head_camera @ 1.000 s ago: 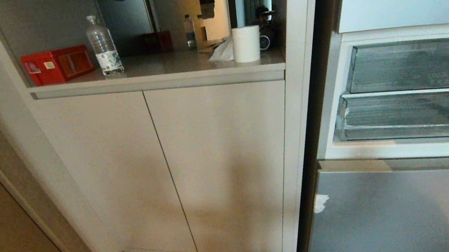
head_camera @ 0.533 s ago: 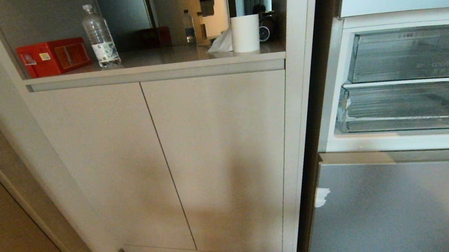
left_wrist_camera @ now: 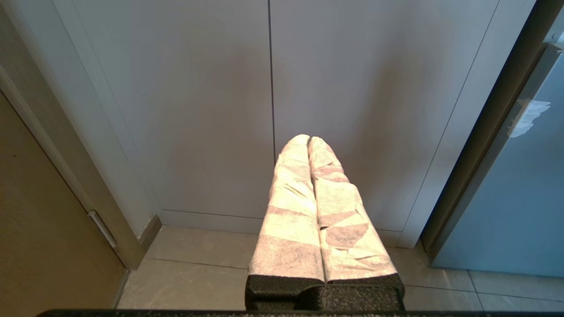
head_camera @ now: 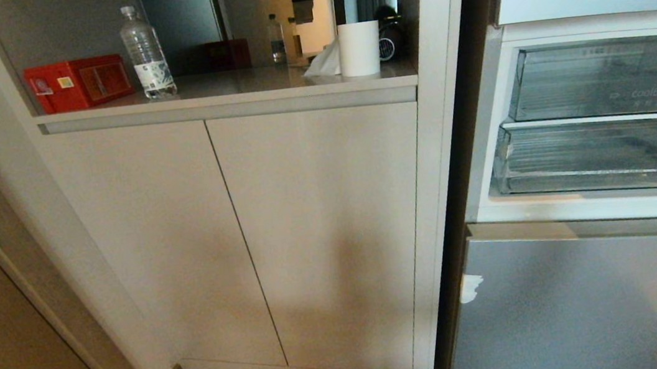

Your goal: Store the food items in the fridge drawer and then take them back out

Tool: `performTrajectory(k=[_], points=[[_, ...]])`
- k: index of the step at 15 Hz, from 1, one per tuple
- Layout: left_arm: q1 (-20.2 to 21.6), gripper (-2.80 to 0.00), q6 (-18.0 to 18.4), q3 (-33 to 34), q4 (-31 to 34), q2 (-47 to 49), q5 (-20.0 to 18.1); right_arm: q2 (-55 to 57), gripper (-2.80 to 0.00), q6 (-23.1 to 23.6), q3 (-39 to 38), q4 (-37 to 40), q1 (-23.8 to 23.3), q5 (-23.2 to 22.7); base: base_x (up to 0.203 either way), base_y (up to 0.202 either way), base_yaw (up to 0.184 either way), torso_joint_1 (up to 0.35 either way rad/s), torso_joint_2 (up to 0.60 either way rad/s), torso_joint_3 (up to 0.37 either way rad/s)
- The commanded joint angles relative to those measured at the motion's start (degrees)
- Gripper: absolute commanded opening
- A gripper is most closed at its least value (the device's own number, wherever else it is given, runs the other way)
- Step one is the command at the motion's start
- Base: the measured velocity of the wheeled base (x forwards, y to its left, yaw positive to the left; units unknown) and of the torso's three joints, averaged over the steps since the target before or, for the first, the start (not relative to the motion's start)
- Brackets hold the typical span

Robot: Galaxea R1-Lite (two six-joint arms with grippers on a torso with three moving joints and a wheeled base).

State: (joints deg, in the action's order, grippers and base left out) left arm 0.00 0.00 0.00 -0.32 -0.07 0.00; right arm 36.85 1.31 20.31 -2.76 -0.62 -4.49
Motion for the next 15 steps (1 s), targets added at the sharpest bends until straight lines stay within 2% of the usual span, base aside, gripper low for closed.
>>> performTrajectory(k=[1, 3, 4, 6, 9, 12, 14, 15], points=[[0.0, -2.8, 0.0, 0.09, -0.03, -0.01, 0.0, 22.55, -2.8, -1.28, 6.47, -3.65, 0.04, -1.25, 0.0, 0.0, 0.0, 0.0, 0.0, 0.0], [0.0, -2.8, 0.0, 0.09, -0.03, -0.01, 0.0, 31.05, -2.8, -4.17, 10.04, -9.14, 0.07, -2.31, 0.0, 0.0, 0.0, 0.0, 0.0, 0.0], [0.0, -2.8, 0.0, 0.09, -0.03, -0.01, 0.0, 33.97, 0.0, -5.14, 10.97, -12.87, 0.09, -2.59, 0.0, 0.0, 0.0, 0.0, 0.0, 0.0], [0.0, -2.8, 0.0, 0.09, -0.03, -0.01, 0.0, 38.28, 0.0, -6.02, 12.0, -22.08, 0.17, -2.87, 0.0, 0.0, 0.0, 0.0, 0.0, 0.0], [0.01, -2.8, 0.0, 0.09, -0.03, -0.01, 0.0, 43.22, 0.0, -6.39, 13.15, -27.23, 1.35, -4.61, 0.0, 0.0, 0.0, 0.0, 0.0, 0.0], [0.0, -2.8, 0.0, 0.09, -0.03, -0.01, 0.0, 54.16, 0.0, -6.35, 14.27, -39.88, 3.74, -5.45, 0.0, 0.0, 0.0, 0.0, 0.0, 0.0], [0.0, -2.8, 0.0, 0.09, -0.03, -0.01, 0.0, 61.36, 0.0, -6.27, 16.49, -47.54, 4.43, -3.03, 0.0, 0.0, 0.0, 0.0, 0.0, 0.0], [0.08, -2.8, 0.0, 0.09, -0.03, -0.01, 0.0, 64.22, 0.0, -6.25, 18.57, -50.21, 4.64, 0.07, 0.0, 0.0, 0.0, 0.0, 0.0, 0.0]])
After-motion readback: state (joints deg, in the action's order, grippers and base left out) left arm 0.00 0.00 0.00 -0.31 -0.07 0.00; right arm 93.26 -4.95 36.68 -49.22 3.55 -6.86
